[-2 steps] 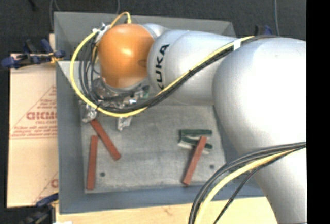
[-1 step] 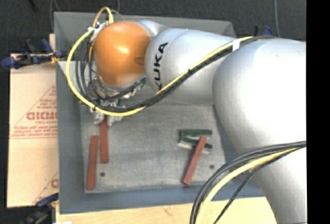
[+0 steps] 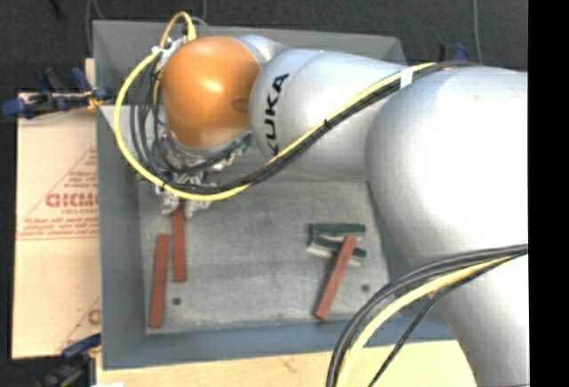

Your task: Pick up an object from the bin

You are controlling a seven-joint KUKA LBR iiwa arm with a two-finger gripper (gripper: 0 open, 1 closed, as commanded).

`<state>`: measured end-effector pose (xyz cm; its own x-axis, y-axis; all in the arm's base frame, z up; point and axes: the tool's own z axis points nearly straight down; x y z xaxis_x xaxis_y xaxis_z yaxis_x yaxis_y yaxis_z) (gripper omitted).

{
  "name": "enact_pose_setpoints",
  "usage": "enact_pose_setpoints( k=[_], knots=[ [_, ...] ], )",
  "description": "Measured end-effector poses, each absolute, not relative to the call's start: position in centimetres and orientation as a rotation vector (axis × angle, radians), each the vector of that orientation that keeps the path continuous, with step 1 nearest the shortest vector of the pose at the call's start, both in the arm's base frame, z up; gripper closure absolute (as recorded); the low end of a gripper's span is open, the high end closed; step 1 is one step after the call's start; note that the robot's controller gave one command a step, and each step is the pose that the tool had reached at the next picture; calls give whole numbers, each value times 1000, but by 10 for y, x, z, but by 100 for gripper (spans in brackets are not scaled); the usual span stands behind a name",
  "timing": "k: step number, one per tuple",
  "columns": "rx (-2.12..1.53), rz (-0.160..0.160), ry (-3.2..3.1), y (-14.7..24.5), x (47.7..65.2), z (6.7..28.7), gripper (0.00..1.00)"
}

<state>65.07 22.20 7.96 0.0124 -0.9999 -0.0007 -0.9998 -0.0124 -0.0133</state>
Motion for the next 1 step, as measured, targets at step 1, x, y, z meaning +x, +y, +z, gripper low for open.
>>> enact_pose_setpoints(
  k=[1],
  knots=[
    [-2228,-1,2204,226,646,234,100]
  ],
)
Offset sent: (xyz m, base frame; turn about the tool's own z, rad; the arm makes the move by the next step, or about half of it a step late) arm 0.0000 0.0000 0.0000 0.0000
